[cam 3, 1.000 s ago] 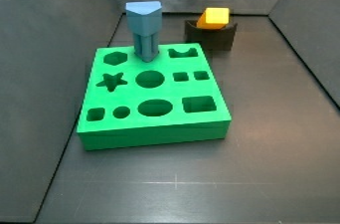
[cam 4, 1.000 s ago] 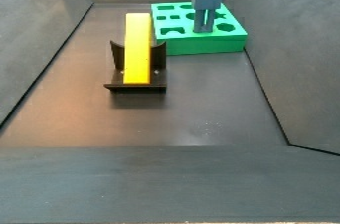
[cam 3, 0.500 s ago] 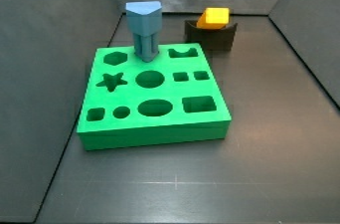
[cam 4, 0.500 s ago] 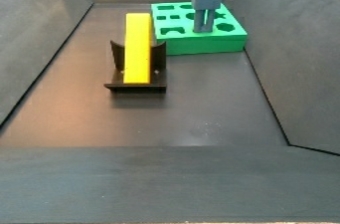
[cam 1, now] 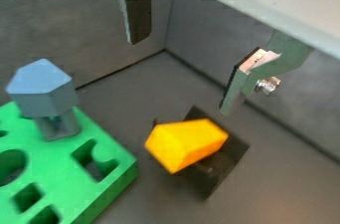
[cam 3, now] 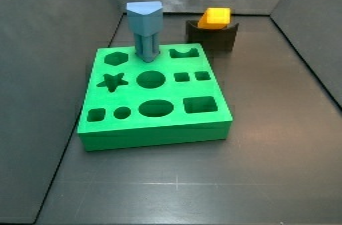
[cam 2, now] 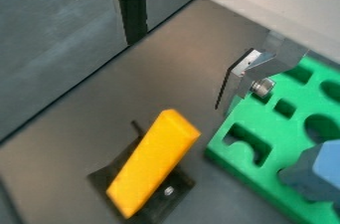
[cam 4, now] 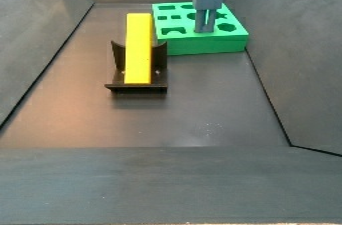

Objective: Pick up the rectangle object. Move up. Place the rectangle object on the fixture. Regrasp the rectangle object. Move to above the board. Insert the rectangle object.
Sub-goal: Regrasp the rectangle object.

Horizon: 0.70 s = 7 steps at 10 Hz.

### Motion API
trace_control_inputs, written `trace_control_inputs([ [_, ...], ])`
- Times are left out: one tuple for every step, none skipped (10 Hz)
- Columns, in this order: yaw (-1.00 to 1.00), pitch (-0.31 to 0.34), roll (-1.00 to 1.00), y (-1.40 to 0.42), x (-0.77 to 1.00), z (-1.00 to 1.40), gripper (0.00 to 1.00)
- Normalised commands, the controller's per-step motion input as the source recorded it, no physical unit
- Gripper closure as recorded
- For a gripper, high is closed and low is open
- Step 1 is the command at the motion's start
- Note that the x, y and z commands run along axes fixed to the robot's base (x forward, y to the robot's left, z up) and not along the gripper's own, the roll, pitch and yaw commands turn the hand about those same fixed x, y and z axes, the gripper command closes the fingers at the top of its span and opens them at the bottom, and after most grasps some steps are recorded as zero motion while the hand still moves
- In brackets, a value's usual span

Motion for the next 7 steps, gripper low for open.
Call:
trace_control_inputs([
  [0.05, 0.064, 1.0, -0.03, 0.05, -0.01, 0.0],
  [0.05, 0.071, 1.0, -0.03, 0.06, 0.0, 0.0],
  [0.06, 0.089, 1.0, -0.03, 0.08, -0.01, 0.0],
  [0.06, 0.105, 1.0, -0.04, 0.09, -0.01, 0.0],
  [0.07, 0.125, 1.0, -0.04, 0.11, -0.01, 0.0],
  [0.09, 0.154, 1.0, -0.05, 0.12, -0.01, 0.0],
  [0.1, 0.176, 1.0, -0.05, 0.13, -0.01, 0.0],
])
